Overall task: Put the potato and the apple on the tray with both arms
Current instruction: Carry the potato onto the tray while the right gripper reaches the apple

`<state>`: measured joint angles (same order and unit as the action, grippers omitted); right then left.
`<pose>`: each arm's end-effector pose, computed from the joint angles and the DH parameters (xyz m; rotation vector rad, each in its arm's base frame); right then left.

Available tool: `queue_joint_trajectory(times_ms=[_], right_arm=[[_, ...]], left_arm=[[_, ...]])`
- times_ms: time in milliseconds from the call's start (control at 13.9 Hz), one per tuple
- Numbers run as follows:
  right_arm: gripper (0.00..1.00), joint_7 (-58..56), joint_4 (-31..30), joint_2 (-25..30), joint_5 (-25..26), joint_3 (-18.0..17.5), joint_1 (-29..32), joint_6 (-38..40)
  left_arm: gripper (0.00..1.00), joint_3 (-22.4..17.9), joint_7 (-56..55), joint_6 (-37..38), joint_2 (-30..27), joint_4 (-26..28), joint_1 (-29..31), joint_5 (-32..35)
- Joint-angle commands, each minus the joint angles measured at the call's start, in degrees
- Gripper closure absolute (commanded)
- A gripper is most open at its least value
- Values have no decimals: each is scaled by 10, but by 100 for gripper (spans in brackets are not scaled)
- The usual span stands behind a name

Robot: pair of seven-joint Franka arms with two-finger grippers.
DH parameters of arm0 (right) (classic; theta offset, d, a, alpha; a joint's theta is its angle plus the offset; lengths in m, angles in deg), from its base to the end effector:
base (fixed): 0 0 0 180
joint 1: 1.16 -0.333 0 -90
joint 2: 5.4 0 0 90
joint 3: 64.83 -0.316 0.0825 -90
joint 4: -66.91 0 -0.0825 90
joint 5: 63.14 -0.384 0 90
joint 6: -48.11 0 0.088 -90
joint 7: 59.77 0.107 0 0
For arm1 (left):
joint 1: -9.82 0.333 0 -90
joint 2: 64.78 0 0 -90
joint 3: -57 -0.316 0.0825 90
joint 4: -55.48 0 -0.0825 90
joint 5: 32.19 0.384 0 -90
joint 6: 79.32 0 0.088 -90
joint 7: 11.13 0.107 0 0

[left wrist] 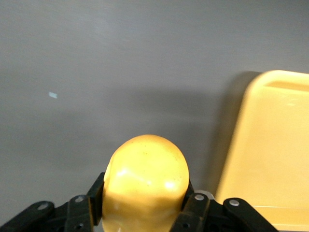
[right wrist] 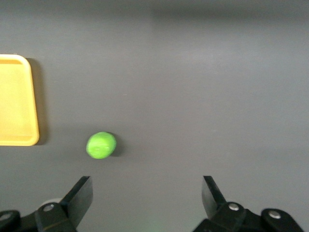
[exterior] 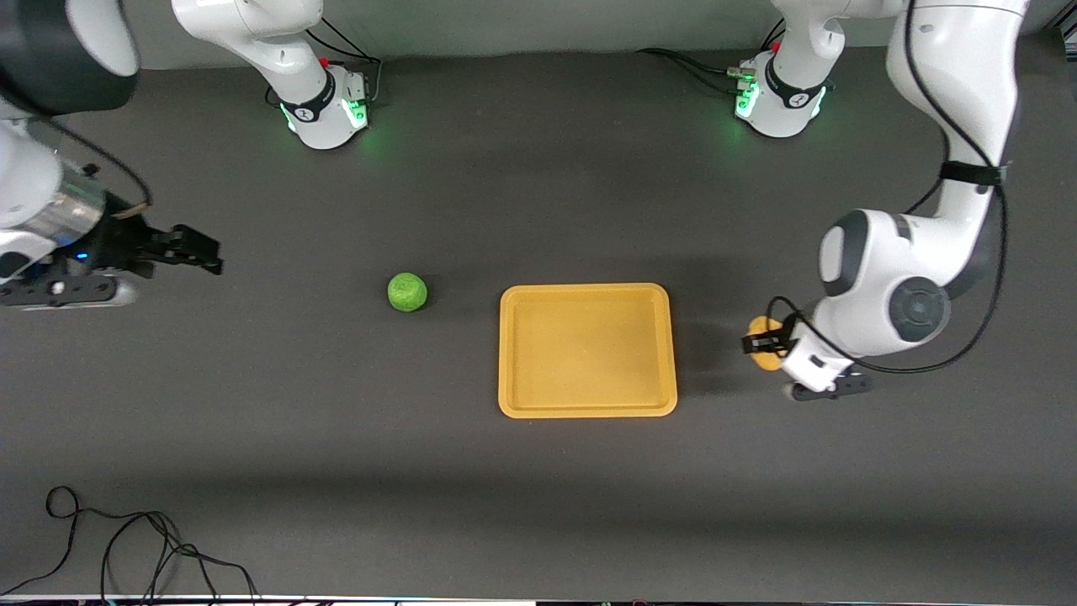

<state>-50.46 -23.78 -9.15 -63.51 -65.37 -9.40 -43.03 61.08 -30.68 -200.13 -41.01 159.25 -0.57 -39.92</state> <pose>0.5671 0.0881 0.5836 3.1382 -0.0150 -0.0910 0.6119 -0.1613 0.3049 3.0217 0.2560 -0.2327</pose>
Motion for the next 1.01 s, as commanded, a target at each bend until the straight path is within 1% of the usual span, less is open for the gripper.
queue_joint_trajectory(times_ms=[0,72,144,216,359,431,575,719,862,934], right_arm=[[0,79,-5,9,0,3,-53,-6],[0,110,-5,9,-1,3,-75,-6],[0,138,-5,9,-1,3,-97,-6],[0,162,-6,10,0,3,-116,-5],[0,202,-10,15,0,3,-150,0],[0,206,-25,25,0,3,-164,-2],[0,207,-70,62,-1,2,-169,-11],[0,207,-138,101,0,1,-169,-53],[0,206,-198,117,1,1,-169,-105],[0,206,-225,117,2,2,-168,-133]], left_arm=[[80,-10,-78,7,19,-36,-64,-3],[80,-10,-93,6,35,-51,-84,-3],[78,-10,-116,0,55,-63,-109,1],[73,-12,-142,-7,73,-73,-139,7],[72,-13,-181,-44,108,-91,-162,15],[73,-12,-190,-58,117,-91,-169,27],[73,-12,-190,-58,128,-93,-170,32],[72,-14,-184,-50,127,-93,-165,32],[72,-17,-183,-53,132,-91,-165,32],[66,-18,-184,-57,140,-91,-166,39]])
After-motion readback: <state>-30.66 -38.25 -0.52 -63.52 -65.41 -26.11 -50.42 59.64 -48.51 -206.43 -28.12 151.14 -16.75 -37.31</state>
